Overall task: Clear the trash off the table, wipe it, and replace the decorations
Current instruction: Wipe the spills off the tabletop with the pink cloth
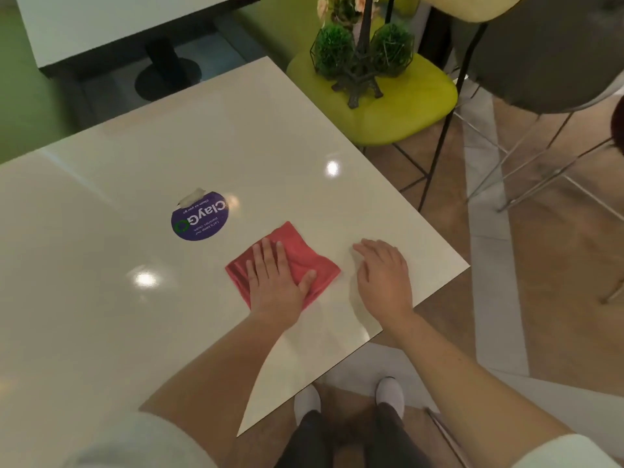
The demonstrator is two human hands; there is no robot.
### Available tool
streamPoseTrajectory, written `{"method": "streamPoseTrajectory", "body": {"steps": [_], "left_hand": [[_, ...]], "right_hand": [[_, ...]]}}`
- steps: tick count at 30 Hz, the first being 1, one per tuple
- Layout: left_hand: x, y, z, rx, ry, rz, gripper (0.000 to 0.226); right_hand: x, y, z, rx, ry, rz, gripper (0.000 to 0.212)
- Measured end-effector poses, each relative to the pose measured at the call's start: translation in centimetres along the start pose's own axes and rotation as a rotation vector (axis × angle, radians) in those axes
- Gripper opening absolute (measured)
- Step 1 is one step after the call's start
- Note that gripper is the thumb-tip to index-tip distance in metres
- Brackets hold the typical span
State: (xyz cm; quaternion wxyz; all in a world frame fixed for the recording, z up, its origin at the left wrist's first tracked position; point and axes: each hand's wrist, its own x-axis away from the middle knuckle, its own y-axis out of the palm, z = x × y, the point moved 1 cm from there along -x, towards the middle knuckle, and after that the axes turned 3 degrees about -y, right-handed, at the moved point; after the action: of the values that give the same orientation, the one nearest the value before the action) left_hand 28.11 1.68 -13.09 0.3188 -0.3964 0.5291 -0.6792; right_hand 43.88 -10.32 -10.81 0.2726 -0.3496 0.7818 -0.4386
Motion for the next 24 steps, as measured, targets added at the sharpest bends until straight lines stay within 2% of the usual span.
{"method": "streamPoseTrajectory", "body": {"steps": [2,5,12,14,17,19,22,24], "left_hand": [[-1.8,-0.5,2.1,0.043,-0.102,-0.072,0.097],[-2.6,-1.2,5.0,0.071,-0.227,-0.141,0.095],[3.1,2.0,12.7,0.113,-0.050,-0.082,0.094],[3.4,2.2,13.6,0.086,-0.059,-0.051,0.093],[1.7,1.6,13.8,0.010,-0.087,-0.089,0.095],[-0.6,1.2,14.6,0.007,-0.098,-0.076,0.089],[-3.2,0.1,15.5,0.043,-0.145,-0.187,0.085],[-3.1,0.0,15.7,0.031,-0.148,-0.190,0.083]], "right_hand": [[-1.0,-1.9,2.4,0.075,0.070,0.029,0.040],[-2.4,-4.2,5.4,0.187,0.165,-0.021,0.038],[-4.8,-6.2,8.7,0.220,0.177,-0.094,0.040],[-5.2,-6.4,9.4,0.214,0.185,-0.107,0.040],[-5.7,-6.7,10.8,0.211,0.202,-0.161,0.038],[-5.9,-6.9,11.6,0.198,0.201,-0.189,0.037],[-6.0,-7.0,12.1,0.161,0.202,-0.215,0.038],[-6.2,-7.2,12.3,0.130,0.205,-0.229,0.039]]}}
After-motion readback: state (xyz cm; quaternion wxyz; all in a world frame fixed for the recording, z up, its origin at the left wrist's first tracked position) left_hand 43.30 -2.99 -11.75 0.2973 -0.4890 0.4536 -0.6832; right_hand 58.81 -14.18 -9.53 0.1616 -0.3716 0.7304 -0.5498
